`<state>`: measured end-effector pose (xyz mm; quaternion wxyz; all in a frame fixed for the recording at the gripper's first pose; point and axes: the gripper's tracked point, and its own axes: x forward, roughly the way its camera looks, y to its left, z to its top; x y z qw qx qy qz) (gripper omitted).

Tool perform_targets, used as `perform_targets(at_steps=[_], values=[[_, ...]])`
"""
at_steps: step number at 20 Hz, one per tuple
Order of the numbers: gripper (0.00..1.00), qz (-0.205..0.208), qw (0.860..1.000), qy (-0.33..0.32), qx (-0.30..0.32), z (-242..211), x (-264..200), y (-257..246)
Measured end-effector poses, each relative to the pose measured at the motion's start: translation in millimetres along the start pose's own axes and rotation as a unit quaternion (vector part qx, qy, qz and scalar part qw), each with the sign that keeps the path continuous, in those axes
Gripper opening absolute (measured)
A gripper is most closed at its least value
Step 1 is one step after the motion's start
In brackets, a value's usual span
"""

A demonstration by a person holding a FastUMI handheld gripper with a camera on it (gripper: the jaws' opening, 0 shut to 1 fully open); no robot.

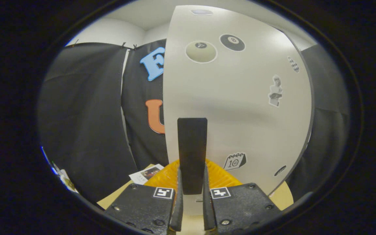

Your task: Open the shoe cabinet door, grab the shoes and put them into the shoe cabinet, then close the shoe cabinet door.

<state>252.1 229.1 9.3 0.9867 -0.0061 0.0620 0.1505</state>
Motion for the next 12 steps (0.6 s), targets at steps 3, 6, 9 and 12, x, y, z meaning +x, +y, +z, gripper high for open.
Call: perform_targets(at_steps=[3,6,9,12], values=[[0.27,-0.001,1.0,0.002,0.013,-8.1,-50.2,-14.5],[0.26,-0.012,1.0,-0.001,0.013,-15.7,-91.3,-37.1],[0.25,-0.042,0.999,-0.001,0.014,-22.8,-127.7,-61.9],[0.23,-0.067,0.998,-0.006,0.011,-29.4,-162.9,-87.8]])
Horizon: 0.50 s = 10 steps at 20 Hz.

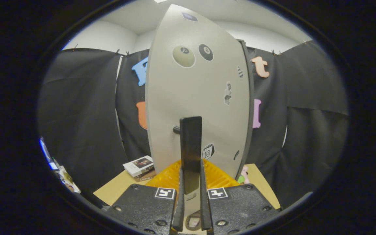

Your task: Open the shoe cabinet door, grab the shoes and put them into the shoe cabinet, then close the shoe cabinet door.

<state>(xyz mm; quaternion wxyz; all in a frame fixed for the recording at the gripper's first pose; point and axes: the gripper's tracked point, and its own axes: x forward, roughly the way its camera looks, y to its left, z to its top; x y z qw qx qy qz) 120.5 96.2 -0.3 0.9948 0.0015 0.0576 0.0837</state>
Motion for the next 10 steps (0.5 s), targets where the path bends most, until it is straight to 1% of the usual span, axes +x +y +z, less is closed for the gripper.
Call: perform_targets(at_steps=[3,6,8,10], values=[[0.19,-0.011,1.0,0.003,0.018,-2.5,-20.0,-29.6],[0.15,-0.033,0.999,0.003,0.012,-4.3,-36.5,-59.1],[0.11,-0.047,0.999,0.004,0.007,-5.1,-44.7,-79.7],[0.08,-0.048,0.999,0.012,0.018,-4.9,-53.2,-100.4]])
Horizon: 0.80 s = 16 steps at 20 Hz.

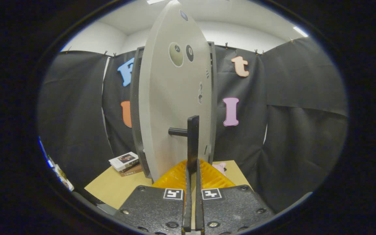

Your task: Open the shoe cabinet door, grab the shoes and put them into the shoe cabinet, then close the shoe cabinet door.

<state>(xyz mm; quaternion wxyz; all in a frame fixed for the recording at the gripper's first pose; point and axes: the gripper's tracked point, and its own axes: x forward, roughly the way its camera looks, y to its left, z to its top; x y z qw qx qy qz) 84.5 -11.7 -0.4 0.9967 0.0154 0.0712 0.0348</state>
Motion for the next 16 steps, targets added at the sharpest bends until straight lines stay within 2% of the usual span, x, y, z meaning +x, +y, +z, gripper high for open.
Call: perform_targets(at_steps=[10,13,16], values=[[0.04,-0.025,1.0,0.003,0.009,2.0,-3.2,-104.8],[0.04,0.011,0.999,0.002,0.036,1.5,-5.9,-103.3],[0.04,0.014,1.0,-0.001,0.009,-5.5,-12.9,-108.8]])
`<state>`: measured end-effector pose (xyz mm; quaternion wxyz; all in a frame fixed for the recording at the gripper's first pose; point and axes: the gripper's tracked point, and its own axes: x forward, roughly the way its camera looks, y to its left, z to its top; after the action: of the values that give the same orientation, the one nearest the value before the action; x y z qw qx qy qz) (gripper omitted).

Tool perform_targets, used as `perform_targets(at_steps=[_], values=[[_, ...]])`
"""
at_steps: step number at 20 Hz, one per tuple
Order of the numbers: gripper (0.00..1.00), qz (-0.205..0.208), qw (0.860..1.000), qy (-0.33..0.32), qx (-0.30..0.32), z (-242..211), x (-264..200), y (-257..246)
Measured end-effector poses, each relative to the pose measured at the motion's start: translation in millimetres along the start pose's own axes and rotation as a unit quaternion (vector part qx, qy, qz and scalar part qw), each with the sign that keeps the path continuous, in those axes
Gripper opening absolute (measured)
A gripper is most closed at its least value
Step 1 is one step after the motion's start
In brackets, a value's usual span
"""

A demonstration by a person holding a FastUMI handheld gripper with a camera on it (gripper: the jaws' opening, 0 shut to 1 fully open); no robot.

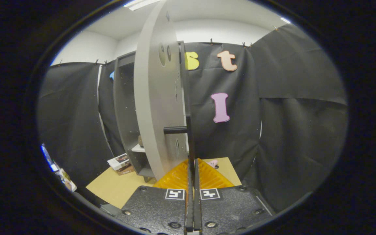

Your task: Open the shoe cabinet door, grab the shoes and put them into the shoe cabinet, then close the shoe cabinet door.

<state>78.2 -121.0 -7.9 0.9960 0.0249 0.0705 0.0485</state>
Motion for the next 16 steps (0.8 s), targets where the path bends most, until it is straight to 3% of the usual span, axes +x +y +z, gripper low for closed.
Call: perform_targets(at_steps=[7,8,13,16], values=[[0.07,-0.018,0.999,0.034,0.0,-45.0,-39.0,-25.5],[0.12,-0.018,0.999,0.04,0.001,-55.1,-47.4,-26.3],[0.79,-0.013,0.997,0.082,-0.004,-124.8,-70.1,-9.2],[0.79,-0.007,0.994,0.111,0.005,-173.6,-69.2,29.6]])
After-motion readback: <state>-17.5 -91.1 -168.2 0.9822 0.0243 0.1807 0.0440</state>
